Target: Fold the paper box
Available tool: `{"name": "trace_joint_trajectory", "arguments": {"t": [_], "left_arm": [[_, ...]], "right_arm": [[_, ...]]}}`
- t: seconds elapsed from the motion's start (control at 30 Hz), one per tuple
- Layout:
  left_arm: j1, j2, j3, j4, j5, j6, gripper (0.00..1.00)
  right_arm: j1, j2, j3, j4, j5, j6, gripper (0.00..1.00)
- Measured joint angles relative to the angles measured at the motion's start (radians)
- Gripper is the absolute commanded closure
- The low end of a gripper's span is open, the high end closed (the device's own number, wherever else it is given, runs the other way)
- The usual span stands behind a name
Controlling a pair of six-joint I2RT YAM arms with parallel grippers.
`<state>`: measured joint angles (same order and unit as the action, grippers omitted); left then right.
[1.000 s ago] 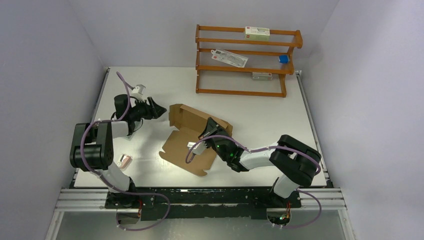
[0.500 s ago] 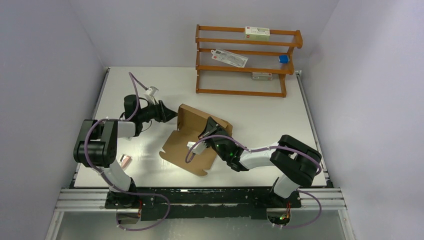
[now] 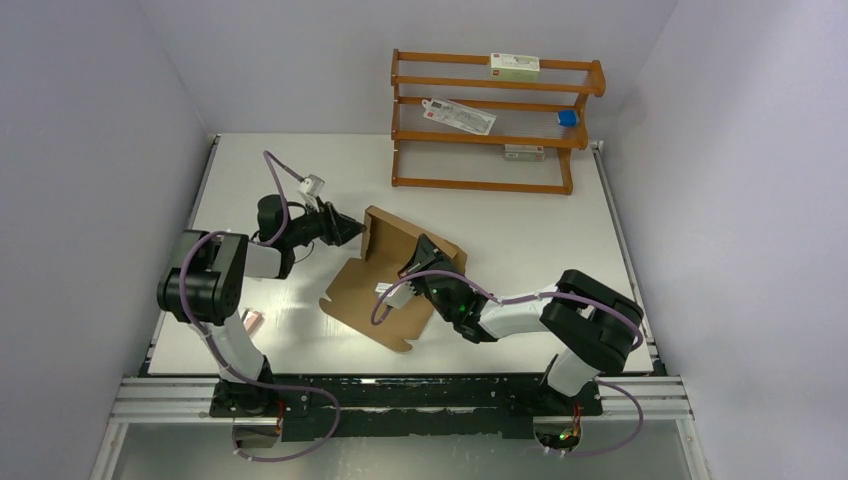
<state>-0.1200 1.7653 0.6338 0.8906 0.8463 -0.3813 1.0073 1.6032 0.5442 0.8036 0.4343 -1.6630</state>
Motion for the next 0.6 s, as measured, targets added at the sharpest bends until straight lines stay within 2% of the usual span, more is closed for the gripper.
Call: {"name": "trace_joint_trajectory", "arguments": {"t": [0.33, 0.47, 0.6], "left_arm": [[-0.016, 0.077, -0.008, 0.185, 0.005, -0.071, 0.53], [-0.025, 0.089, -0.008, 0.214, 0.000, -0.071, 0.50], [-0.035, 0.104, -0.007, 0.232, -0.005, -0.071, 0.52]], "right_arm": [[0.000, 0.000, 0.006, -0.017, 0.006, 0.003, 1.00], [0.001, 0.000, 0.008, -0.026, 0.009, 0.006, 1.00], [0.001, -0.003, 0.009, -0.040, 0.011, 0.010, 1.00]]}}
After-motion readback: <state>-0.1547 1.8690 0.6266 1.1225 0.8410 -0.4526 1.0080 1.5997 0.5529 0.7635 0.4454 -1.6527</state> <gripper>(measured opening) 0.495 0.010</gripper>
